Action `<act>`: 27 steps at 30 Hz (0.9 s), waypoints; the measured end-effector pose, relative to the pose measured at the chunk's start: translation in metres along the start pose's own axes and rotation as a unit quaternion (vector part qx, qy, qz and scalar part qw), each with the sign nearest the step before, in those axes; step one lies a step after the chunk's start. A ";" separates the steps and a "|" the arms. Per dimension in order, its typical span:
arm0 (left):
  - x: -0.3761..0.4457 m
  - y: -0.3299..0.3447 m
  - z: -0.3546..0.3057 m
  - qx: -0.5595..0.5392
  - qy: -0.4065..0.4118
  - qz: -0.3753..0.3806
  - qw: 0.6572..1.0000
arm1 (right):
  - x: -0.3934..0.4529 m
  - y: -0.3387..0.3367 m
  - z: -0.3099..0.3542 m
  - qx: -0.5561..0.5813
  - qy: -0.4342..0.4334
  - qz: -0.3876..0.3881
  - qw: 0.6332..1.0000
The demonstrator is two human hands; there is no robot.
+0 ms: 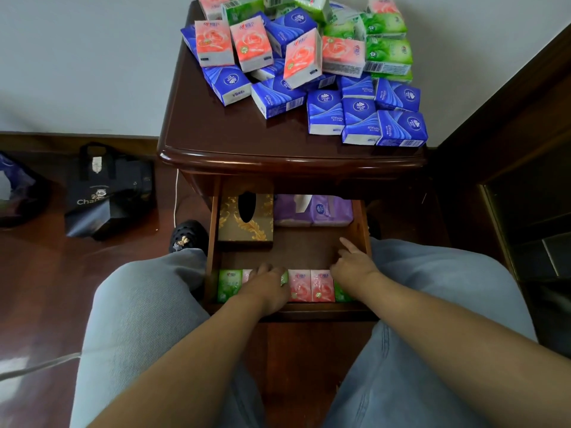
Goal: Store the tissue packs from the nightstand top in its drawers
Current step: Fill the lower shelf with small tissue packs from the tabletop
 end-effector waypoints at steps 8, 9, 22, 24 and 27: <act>-0.006 -0.011 0.004 0.050 -0.048 -0.033 0.997 | 0.000 -0.005 0.008 0.315 0.013 -0.039 0.948; -0.007 -0.011 0.006 0.056 -0.059 -0.028 0.996 | 0.000 -0.003 0.012 0.366 0.012 -0.022 0.930; -0.019 -0.026 0.005 -0.032 -0.042 -0.083 0.995 | -0.002 -0.015 0.012 0.511 0.058 -0.072 0.855; -0.031 -0.045 0.000 -0.117 -0.005 -0.169 0.979 | -0.010 -0.029 0.001 0.592 0.076 -0.152 0.788; -0.051 -0.080 0.005 -0.239 0.015 -0.264 0.934 | -0.028 -0.043 -0.025 0.695 0.120 -0.240 0.668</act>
Point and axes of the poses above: each hand's wrist, its own x-axis towards the middle knuckle, its own y-axis out of the palm, z = x × y, the point moved 7 cm from there along x, towards the middle knuckle, and after that the axes turned 3 degrees about y, right-handed, at the moved point
